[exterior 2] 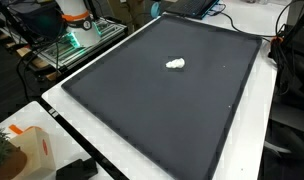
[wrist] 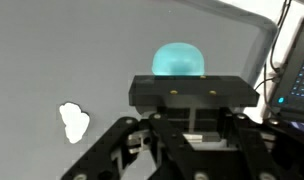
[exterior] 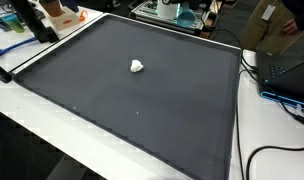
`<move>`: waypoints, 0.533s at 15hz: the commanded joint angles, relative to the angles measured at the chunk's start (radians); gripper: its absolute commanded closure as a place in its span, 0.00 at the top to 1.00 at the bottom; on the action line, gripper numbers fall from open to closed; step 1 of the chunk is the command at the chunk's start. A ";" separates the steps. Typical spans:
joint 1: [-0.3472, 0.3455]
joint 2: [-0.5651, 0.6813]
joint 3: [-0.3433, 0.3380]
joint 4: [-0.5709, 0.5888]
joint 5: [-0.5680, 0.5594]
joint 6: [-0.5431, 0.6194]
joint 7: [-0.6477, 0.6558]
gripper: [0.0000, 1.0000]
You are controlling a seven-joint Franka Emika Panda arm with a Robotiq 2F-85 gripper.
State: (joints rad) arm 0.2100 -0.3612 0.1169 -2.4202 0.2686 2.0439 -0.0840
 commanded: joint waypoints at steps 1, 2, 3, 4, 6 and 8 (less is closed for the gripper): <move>0.002 -0.020 0.003 0.001 0.013 -0.012 -0.010 0.47; 0.004 -0.032 0.002 -0.002 0.019 -0.014 -0.018 0.47; 0.004 -0.036 -0.001 -0.005 0.021 -0.014 -0.021 0.22; 0.007 -0.012 -0.013 0.015 0.044 -0.039 -0.033 0.22; -0.001 0.022 -0.016 0.043 0.046 -0.065 -0.015 0.22; -0.010 0.050 -0.016 0.070 0.057 -0.093 0.024 0.22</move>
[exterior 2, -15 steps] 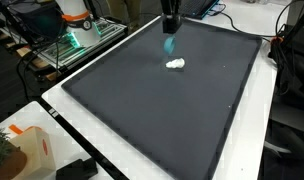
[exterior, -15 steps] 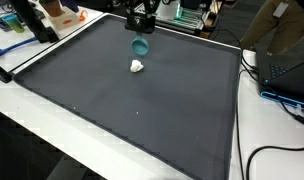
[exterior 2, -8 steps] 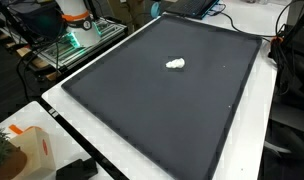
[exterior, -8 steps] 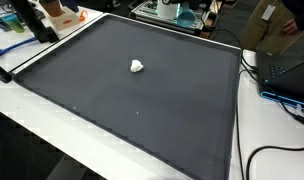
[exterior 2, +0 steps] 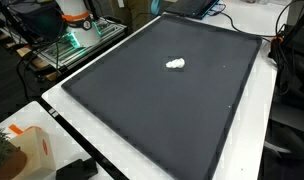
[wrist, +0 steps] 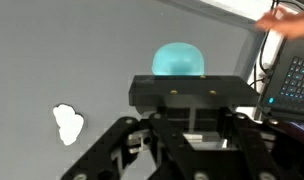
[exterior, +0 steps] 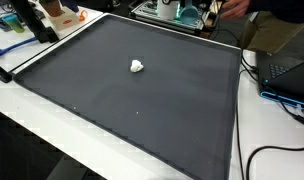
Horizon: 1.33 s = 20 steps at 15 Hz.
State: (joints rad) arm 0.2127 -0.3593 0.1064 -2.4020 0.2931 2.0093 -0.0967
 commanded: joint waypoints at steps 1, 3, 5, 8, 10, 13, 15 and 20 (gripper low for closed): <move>-0.017 0.062 -0.002 0.071 0.038 -0.074 0.066 0.22; -0.021 0.089 0.001 0.108 0.058 -0.104 0.107 0.22; -0.028 0.112 0.007 0.133 0.059 -0.100 0.147 0.72; -0.035 0.127 0.027 0.147 0.023 -0.064 0.204 0.86; -0.040 0.122 0.034 0.137 -0.022 -0.047 0.205 0.99; -0.061 0.073 0.042 0.019 -0.163 0.107 0.173 1.00; -0.074 0.048 0.029 -0.075 -0.239 0.253 0.136 1.00; -0.128 -0.033 0.028 -0.336 -0.354 0.690 0.205 1.00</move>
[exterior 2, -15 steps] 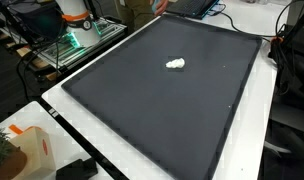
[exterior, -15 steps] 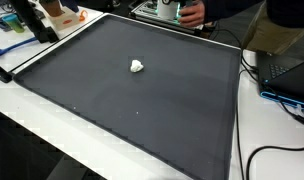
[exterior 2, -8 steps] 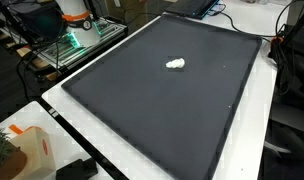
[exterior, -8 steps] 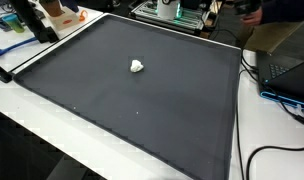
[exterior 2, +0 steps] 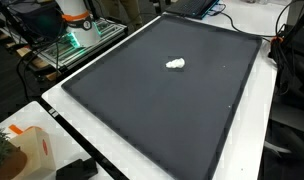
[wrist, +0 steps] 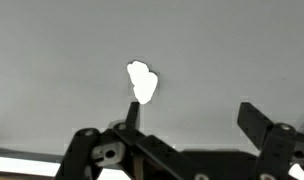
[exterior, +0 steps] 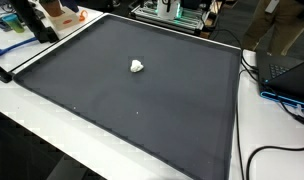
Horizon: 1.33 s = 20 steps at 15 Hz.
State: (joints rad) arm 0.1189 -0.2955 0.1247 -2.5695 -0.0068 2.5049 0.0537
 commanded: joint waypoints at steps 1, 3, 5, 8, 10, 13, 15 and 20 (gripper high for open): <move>-0.050 -0.119 0.023 -0.234 -0.064 0.281 0.100 1.00; -0.123 -0.093 0.080 -0.310 -0.109 0.454 0.220 1.00; -0.086 -0.068 0.048 -0.255 -0.064 0.397 0.145 1.00; -0.110 -0.065 0.071 -0.260 -0.073 0.419 0.178 1.00; -0.188 -0.006 0.122 -0.252 -0.129 0.554 0.228 1.00; -0.318 0.091 0.182 -0.225 -0.219 0.729 0.282 1.00; -0.423 0.152 0.232 -0.217 -0.267 0.804 0.298 1.00; -0.520 0.306 0.273 -0.206 -0.320 0.929 0.275 1.00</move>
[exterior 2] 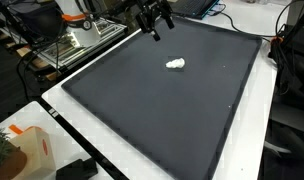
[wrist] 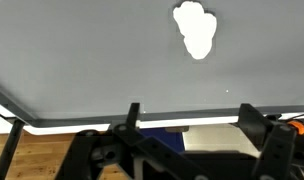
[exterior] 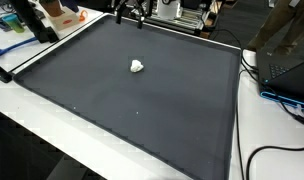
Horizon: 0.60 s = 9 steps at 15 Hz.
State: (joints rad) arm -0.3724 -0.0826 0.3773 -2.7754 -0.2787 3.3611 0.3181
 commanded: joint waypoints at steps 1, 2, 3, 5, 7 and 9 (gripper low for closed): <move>-0.016 0.138 0.012 0.001 -0.073 0.091 0.022 1.00; -0.014 0.164 0.007 0.001 -0.089 0.087 0.023 1.00; -0.008 0.097 0.007 0.001 -0.044 0.051 0.001 1.00; -0.007 0.149 0.007 0.004 -0.058 0.068 0.002 1.00; -0.007 0.166 0.007 0.009 -0.059 0.072 0.002 1.00; 0.000 0.187 0.008 0.013 -0.057 0.084 0.001 1.00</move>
State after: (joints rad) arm -0.3787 0.0849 0.3842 -2.7621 -0.3376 3.4332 0.3201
